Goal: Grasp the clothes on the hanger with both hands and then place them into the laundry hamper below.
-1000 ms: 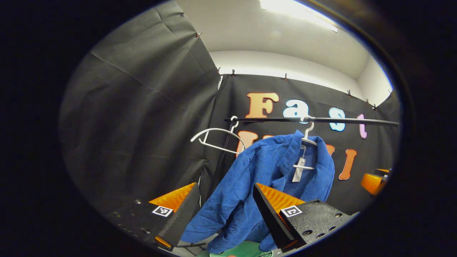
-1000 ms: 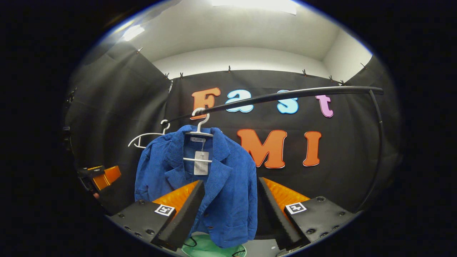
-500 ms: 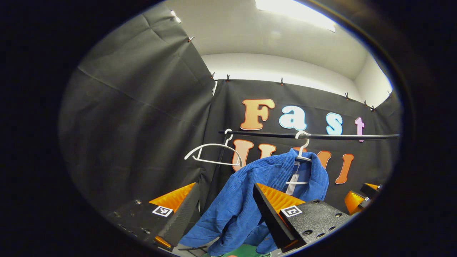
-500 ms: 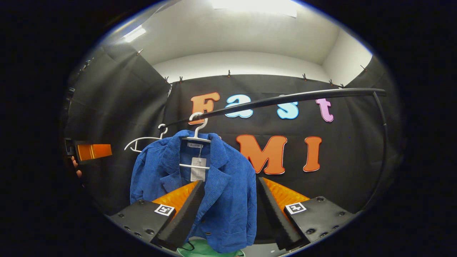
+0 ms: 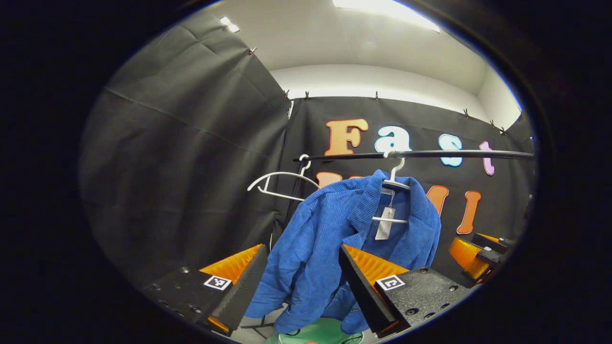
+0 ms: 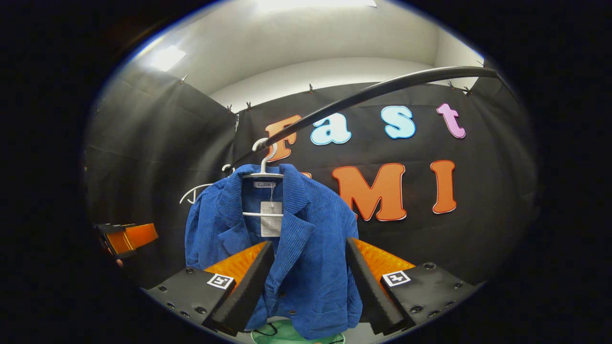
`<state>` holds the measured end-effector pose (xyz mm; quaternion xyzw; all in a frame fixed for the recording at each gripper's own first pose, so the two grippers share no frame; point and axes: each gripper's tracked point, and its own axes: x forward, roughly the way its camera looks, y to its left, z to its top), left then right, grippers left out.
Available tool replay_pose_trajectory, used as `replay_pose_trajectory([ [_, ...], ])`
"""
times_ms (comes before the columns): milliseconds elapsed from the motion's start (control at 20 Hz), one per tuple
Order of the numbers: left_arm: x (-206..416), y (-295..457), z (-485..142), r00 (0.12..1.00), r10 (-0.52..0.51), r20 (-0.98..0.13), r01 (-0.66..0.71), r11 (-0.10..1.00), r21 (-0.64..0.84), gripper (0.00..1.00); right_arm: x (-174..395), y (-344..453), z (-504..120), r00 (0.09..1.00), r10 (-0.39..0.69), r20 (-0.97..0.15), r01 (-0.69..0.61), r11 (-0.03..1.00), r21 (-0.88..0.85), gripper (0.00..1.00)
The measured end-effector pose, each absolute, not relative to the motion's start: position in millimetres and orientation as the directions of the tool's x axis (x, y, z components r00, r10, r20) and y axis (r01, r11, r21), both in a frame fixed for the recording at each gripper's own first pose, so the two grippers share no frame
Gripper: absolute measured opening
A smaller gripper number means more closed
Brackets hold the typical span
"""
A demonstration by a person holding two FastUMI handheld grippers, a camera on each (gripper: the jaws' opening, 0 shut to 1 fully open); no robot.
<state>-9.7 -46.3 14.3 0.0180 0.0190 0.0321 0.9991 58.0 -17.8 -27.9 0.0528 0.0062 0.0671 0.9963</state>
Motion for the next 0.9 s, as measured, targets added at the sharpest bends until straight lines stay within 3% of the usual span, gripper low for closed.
replay_pose_trajectory([
  [300,-16,-45,20,0.994,0.110,-0.016,-0.109,0.993,0.052,0.92,104,13,-55,0.980,0.192,-0.056,-0.181,0.971,0.156,0.98],
  [500,-32,-39,24,0.987,0.157,-0.009,-0.156,0.985,0.074,0.95,151,27,-90,0.978,0.182,-0.101,-0.161,0.969,0.188,0.97],
  [550,-37,-38,25,0.985,0.171,-0.006,-0.170,0.982,0.080,0.92,162,33,-102,0.975,0.187,-0.122,-0.162,0.968,0.190,0.94],
  [600,-43,-35,26,0.983,0.183,-0.004,-0.182,0.979,0.087,0.92,172,42,-113,0.969,0.202,-0.140,-0.174,0.966,0.190,0.98],
  [650,-48,-33,26,0.980,0.198,-0.003,-0.197,0.976,0.095,0.92,183,48,-122,0.966,0.208,-0.152,-0.179,0.967,0.182,0.94],
  [750,-59,-26,30,0.972,0.235,0.007,-0.234,0.966,0.113,0.95,205,45,-138,0.971,0.168,-0.169,-0.142,0.977,0.156,0.94],
  [900,-70,-20,35,0.963,0.267,0.025,-0.268,0.955,0.130,0.92,223,24,-163,0.972,0.086,-0.218,-0.053,0.987,0.152,0.98],
])
